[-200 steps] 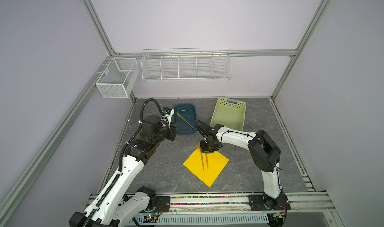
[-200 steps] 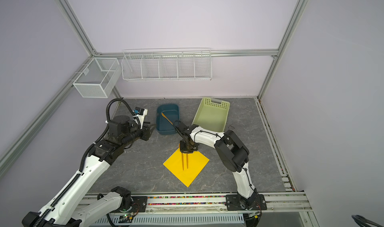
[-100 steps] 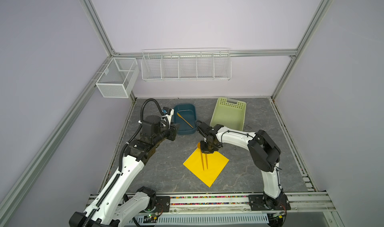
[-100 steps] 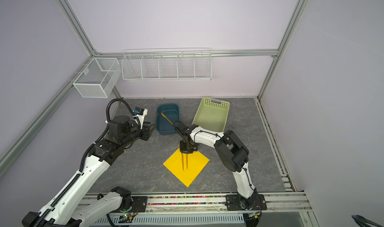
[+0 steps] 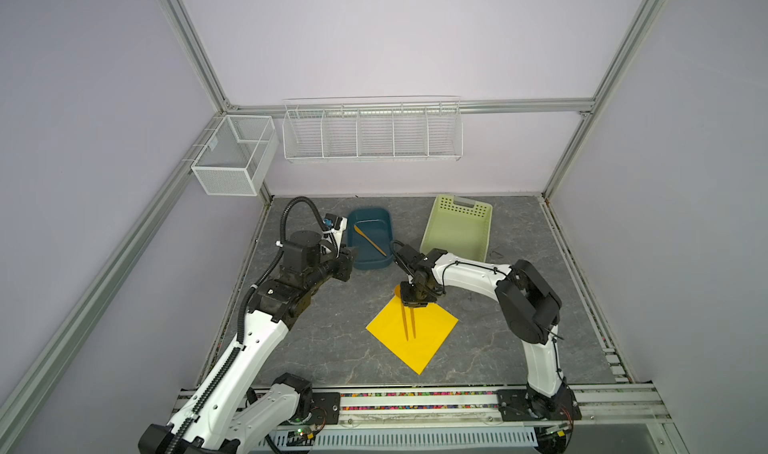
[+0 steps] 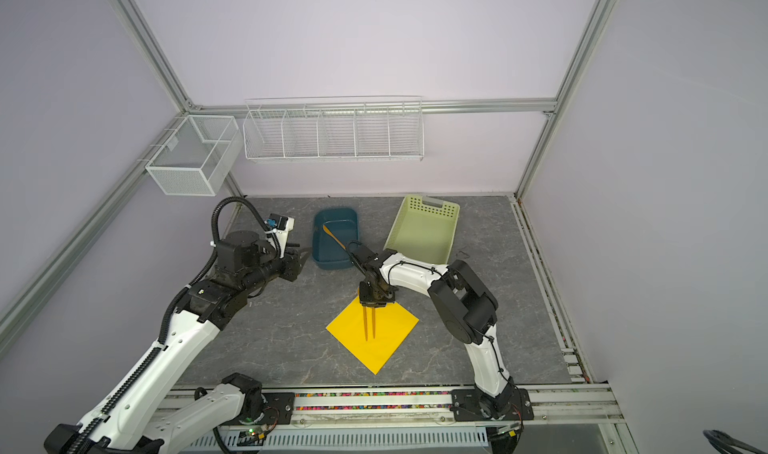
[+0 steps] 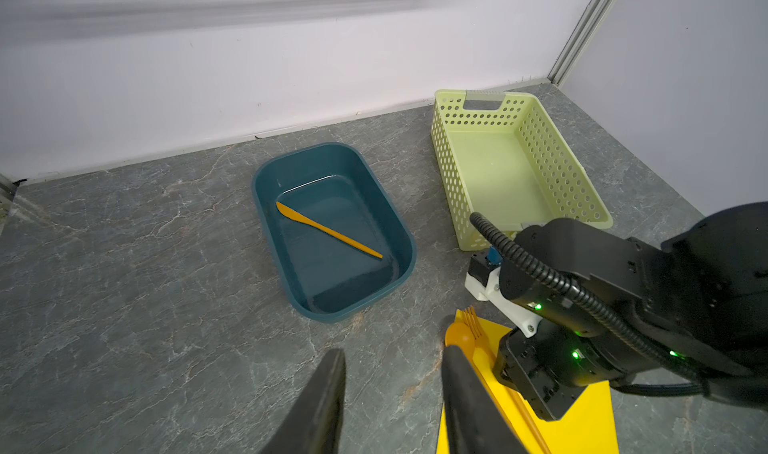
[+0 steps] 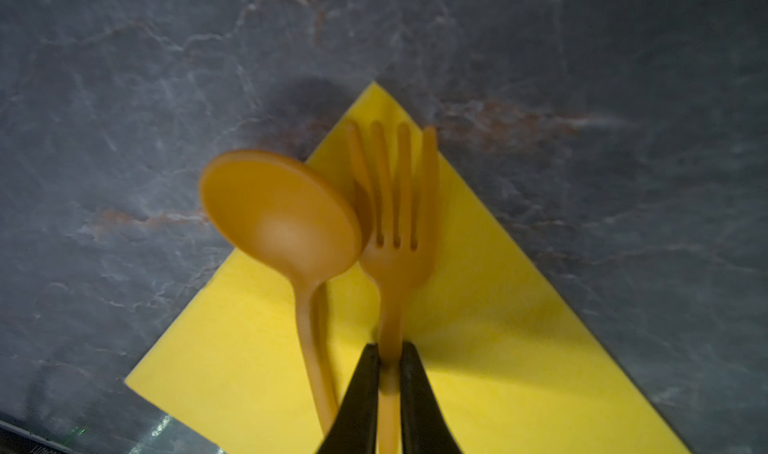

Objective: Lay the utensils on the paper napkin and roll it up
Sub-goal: 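Lower the yellow fork beside the spoon on the napkin with the right gripper, then open the right gripper and lift away while the left gripper moves toward the tray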

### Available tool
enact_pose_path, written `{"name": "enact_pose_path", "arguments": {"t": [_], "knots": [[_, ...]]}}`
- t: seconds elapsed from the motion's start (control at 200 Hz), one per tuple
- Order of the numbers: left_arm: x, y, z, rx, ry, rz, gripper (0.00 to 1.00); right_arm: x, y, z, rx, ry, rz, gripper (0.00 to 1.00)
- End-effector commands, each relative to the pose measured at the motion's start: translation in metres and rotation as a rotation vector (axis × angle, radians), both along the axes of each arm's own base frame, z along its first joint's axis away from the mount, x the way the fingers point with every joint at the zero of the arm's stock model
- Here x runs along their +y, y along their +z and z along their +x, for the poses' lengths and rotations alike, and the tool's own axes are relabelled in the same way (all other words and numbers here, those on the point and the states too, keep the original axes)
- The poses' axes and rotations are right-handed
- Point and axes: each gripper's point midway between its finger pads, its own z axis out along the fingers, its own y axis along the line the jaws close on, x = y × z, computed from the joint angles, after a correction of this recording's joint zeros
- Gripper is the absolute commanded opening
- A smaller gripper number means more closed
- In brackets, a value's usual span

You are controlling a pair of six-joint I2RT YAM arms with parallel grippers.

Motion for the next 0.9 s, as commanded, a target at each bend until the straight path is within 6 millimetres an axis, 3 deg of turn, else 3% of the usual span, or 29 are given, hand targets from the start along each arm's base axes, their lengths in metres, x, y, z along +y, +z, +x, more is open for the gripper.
{"name": "enact_pose_path", "arguments": {"t": [0.0, 0.455, 0.69, 0.895], "knots": [[0.003, -0.005, 0.0, 0.014, 0.009, 0.007, 0.39, 0.002, 0.005, -0.004, 0.008, -0.019, 0.01, 0.15], [0.004, -0.007, 0.0, 0.018, 0.01, 0.008, 0.39, -0.001, 0.008, -0.005, 0.011, -0.025, 0.005, 0.22], [0.003, -0.008, 0.001, 0.021, 0.011, 0.01, 0.39, -0.005, 0.026, -0.007, -0.015, -0.03, 0.01, 0.27], [0.003, -0.012, 0.002, 0.036, 0.012, 0.013, 0.39, -0.009, 0.058, -0.011, -0.061, -0.026, 0.029, 0.28]]}}
